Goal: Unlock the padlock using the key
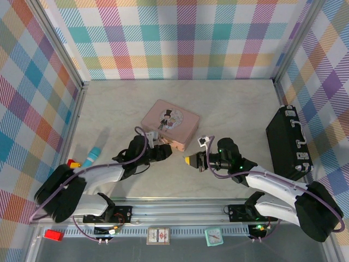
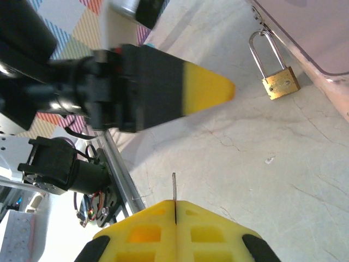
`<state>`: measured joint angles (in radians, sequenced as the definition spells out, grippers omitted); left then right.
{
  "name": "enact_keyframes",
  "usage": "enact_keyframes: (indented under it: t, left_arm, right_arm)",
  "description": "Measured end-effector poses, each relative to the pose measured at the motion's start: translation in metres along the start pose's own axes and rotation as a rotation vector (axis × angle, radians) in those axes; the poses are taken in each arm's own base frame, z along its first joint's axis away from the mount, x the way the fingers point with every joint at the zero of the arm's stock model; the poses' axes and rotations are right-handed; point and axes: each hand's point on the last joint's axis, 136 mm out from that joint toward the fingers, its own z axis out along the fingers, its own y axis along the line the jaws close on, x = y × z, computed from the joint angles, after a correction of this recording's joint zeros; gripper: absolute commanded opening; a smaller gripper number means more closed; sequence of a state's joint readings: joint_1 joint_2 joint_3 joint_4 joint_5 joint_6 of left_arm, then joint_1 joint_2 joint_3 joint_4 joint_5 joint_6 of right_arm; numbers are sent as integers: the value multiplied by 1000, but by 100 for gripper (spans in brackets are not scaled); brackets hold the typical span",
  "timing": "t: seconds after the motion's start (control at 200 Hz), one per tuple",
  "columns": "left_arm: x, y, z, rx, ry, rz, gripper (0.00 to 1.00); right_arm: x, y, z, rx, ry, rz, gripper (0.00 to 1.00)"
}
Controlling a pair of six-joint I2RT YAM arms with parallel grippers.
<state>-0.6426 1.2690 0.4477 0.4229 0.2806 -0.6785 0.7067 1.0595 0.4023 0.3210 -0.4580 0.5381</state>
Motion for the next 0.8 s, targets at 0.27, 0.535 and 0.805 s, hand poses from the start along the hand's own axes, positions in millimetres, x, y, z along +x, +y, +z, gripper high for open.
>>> enact_keyframes:
  t: [0.27, 0.535, 0.805]
  left_arm:
    - [11, -56, -22, 258, 79, 155, 42]
    - [18, -73, -28, 353, 136, 232, 34]
    - [23, -77, -31, 377, 160, 255, 32]
  right_arm:
    - [-16, 17, 9, -78, 28, -142, 0]
    - [-26, 36, 8, -162, 46, -219, 0]
    - [-24, 33, 5, -184, 68, -208, 0]
